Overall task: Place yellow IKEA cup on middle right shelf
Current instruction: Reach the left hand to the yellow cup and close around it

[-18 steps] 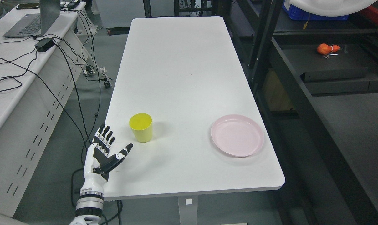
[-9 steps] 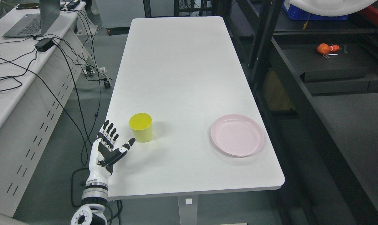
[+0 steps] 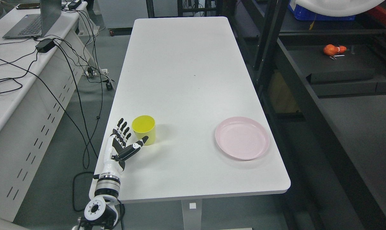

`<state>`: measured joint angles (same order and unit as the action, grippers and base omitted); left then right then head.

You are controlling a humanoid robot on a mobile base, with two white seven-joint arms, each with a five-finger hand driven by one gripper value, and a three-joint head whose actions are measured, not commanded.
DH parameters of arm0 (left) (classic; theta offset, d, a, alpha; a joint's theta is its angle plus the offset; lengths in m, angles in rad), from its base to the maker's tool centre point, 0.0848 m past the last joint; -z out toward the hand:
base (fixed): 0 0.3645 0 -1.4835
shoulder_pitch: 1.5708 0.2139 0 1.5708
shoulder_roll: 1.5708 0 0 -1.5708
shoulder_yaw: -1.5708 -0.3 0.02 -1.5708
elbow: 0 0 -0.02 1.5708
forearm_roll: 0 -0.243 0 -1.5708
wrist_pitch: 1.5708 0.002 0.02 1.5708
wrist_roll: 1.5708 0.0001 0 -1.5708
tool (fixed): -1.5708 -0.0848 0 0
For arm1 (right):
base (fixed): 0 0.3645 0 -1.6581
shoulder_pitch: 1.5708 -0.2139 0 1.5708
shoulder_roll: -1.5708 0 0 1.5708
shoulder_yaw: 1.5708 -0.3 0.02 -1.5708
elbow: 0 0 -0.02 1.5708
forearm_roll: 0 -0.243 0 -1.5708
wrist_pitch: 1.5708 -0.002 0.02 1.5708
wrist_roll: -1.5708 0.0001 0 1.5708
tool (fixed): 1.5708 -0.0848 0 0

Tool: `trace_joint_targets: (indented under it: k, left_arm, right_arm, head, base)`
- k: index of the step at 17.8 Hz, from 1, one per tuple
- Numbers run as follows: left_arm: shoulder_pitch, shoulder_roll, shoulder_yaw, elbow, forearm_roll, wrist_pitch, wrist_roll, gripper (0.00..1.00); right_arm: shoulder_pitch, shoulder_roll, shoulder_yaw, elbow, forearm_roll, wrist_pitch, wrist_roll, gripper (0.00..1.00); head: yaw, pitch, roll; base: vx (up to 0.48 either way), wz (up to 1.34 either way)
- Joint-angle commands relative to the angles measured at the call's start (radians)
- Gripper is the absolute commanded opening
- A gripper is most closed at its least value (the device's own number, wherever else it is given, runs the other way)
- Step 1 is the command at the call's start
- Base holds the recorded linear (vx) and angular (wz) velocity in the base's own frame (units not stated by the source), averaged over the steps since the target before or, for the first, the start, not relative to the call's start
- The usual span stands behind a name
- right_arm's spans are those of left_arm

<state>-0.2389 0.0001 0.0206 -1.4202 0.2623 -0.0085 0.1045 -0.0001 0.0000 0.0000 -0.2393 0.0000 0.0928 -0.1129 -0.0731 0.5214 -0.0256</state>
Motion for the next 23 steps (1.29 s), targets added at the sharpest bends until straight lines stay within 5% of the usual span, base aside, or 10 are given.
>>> trace_joint_targets:
  k: [1, 16, 19, 23]
  left_arm:
    - [-0.097, 0.017, -0.034, 0.162, -0.052, 0.033, 0.003, 0.99]
    - [-0.226, 0.017, -0.087, 0.339, -0.054, 0.032, 0.001, 0.96]
    - [-0.224, 0.017, -0.088, 0.348, -0.052, 0.028, 0.001, 0.82]
    - [-0.209, 0.017, -0.068, 0.351, -0.034, -0.095, 0.003, 0.39]
  right_arm:
    - [0.014, -0.017, 0.017, 0.0, -0.025, 0.001, -0.004, 0.99]
    - [0.014, -0.017, 0.017, 0.0, -0.025, 0.001, -0.004, 0.99]
    - [0.014, -0.017, 0.017, 0.0, -0.025, 0.001, -0.004, 0.99]
    - [0.014, -0.017, 0.017, 0.0, -0.025, 0.001, -0.004, 0.99]
  head:
    - [0.0, 0.0, 0.0]
    - [0.0, 0.0, 0.0]
    - [0.0, 0.0, 0.0]
    - [0.0, 0.0, 0.0]
  base:
    - [0.0, 0.0]
    - [0.0, 0.0]
    - [0.0, 0.0]
    - [0.0, 0.0]
